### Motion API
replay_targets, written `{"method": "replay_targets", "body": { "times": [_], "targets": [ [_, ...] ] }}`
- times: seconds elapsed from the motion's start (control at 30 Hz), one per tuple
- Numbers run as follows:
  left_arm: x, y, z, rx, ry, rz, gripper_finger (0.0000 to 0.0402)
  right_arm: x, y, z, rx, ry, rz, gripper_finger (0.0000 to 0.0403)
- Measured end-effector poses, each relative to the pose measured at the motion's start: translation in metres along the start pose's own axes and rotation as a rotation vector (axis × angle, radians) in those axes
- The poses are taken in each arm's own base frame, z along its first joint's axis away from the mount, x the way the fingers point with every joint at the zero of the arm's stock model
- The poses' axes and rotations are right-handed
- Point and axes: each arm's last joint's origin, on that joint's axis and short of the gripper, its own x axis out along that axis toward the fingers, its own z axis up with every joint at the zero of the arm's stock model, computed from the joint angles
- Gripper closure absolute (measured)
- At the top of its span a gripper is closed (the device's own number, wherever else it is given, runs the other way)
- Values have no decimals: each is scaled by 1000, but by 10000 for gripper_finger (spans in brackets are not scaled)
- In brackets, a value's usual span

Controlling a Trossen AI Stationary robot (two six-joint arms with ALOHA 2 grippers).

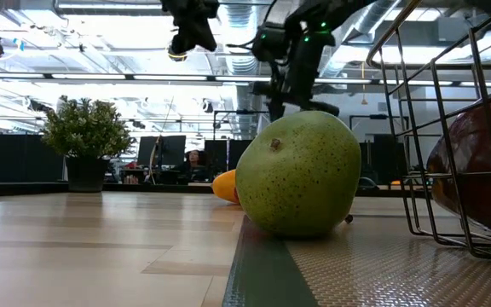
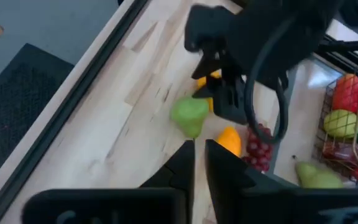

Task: Build produce basket
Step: Put the top pear into the wire basket

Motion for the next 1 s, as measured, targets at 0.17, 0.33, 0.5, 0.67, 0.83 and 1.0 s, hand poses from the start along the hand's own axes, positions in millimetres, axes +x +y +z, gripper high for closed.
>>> {"method": "replay_targets", "body": {
  "times": [0.17, 0.33, 0.5, 0.67, 0.83, 1.0],
  "targets": [
    [0, 0, 0, 4, 1, 14, 329, 13, 7, -2, -81, 13, -4, 96],
    [0, 0, 0, 20, 2, 20, 287, 41, 11, -5, -57, 43, -8, 37],
    [0, 0, -1, 18, 17, 17, 268, 56, 13, -6, -7, 73, 6, 22],
    [1, 0, -1, 18, 17, 17, 267, 68, 13, -11, -5, 128, -16, 26],
    [1, 0, -2, 17, 22, 16, 267, 73, 16, -19, -39, 169, -8, 28],
    [1, 0, -2, 17, 22, 16, 267, 76, 16, -26, -40, 205, -37, 29]
  ]
}}
